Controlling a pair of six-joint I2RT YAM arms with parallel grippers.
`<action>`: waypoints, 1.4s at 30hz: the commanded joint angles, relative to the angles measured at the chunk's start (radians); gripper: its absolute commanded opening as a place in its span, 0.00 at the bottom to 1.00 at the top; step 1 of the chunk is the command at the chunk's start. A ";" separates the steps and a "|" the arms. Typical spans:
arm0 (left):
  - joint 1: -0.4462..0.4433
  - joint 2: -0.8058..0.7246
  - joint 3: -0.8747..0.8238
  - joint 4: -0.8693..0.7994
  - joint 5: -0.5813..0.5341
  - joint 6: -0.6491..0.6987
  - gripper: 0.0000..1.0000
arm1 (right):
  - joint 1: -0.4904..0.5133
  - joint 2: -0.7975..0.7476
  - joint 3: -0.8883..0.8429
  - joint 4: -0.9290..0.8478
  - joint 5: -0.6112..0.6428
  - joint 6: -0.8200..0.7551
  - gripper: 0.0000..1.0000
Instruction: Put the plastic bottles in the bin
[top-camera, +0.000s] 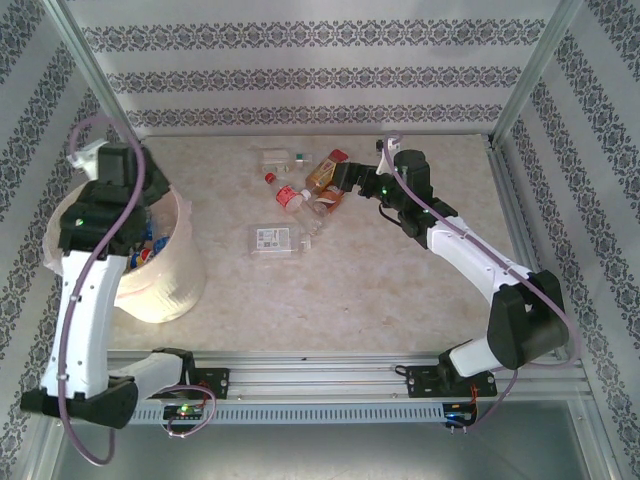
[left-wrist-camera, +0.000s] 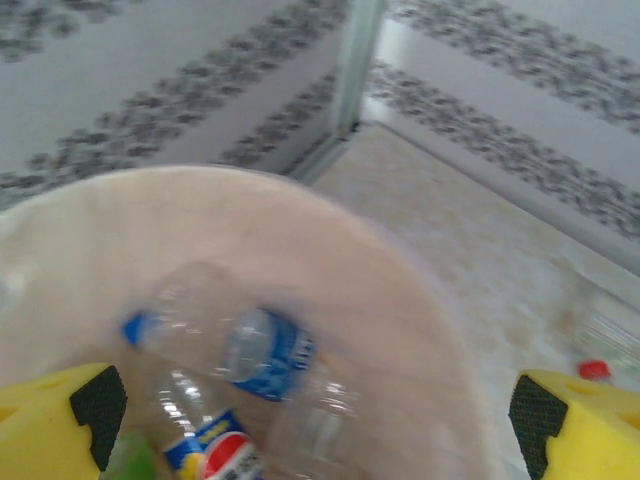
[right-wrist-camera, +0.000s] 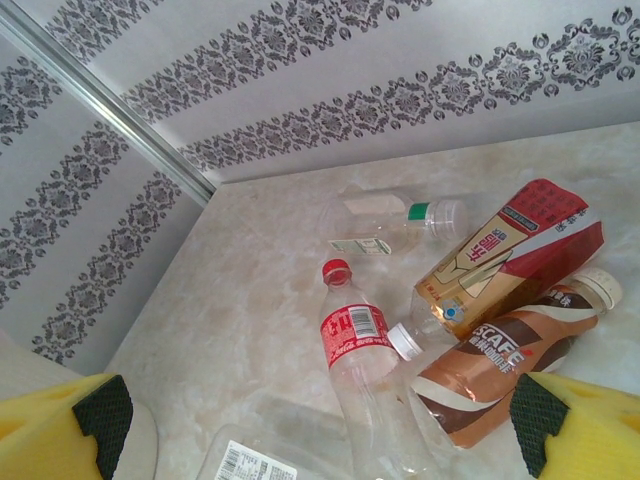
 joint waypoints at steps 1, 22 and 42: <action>-0.156 0.084 0.053 0.057 -0.114 -0.024 1.00 | -0.011 0.003 0.024 0.013 -0.015 0.013 0.98; -0.441 0.626 0.148 0.225 0.222 -0.076 1.00 | -0.088 -0.237 -0.224 -0.025 0.210 0.058 0.98; -0.208 0.742 -0.218 0.600 0.693 -0.115 1.00 | -0.110 -0.305 -0.275 -0.076 0.215 0.042 0.98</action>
